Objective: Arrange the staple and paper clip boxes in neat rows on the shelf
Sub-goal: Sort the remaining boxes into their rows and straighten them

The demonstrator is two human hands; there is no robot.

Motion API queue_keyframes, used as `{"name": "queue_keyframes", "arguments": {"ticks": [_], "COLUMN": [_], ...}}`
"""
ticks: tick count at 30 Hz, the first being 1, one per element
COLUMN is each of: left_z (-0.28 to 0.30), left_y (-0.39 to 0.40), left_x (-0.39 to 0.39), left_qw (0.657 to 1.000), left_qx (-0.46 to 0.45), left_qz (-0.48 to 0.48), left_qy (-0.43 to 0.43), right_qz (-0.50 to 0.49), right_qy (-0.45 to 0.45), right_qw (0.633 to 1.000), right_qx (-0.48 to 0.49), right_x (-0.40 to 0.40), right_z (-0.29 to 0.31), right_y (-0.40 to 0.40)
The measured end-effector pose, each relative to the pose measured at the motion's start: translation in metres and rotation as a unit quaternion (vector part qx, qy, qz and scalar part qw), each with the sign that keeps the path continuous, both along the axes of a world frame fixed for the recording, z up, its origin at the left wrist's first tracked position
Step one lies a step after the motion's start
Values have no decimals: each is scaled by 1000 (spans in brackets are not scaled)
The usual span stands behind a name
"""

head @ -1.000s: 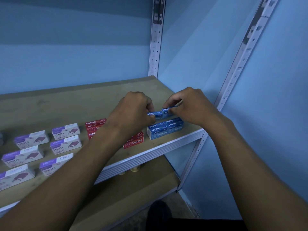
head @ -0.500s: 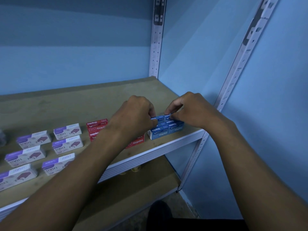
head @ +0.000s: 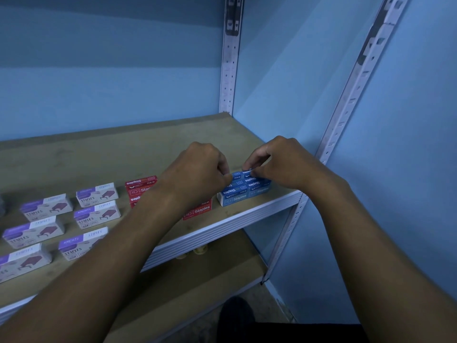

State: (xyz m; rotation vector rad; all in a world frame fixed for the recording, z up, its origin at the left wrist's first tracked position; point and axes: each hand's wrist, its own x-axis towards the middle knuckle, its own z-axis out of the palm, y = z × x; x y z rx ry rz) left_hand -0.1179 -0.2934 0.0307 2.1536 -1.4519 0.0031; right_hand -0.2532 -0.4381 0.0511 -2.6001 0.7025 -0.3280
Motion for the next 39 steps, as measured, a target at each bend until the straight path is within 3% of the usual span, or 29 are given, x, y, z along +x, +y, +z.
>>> {"name": "queue_keyframes", "arguments": {"ticks": [23,28,32,39], "left_z": [0,3,6,5], "left_y": [2,1,1,3], "left_x": [2,-3,-6,-10], "left_qw": [1000,999,997,996], "left_qx": [8,23,51,59], "left_qz": [-15,-25,-29,-30], "left_qy": [-1,-16,-49,-52], "right_qz": [22,49,64,62], "right_qy": [20,101,157,124], "right_qw": [1000,992,984,990], "right_qx": [-2,63,58,11], "right_x": [-2,-10,-12,-7], "right_z": [0,10,9,4], "right_y": [2,5,8,8]}}
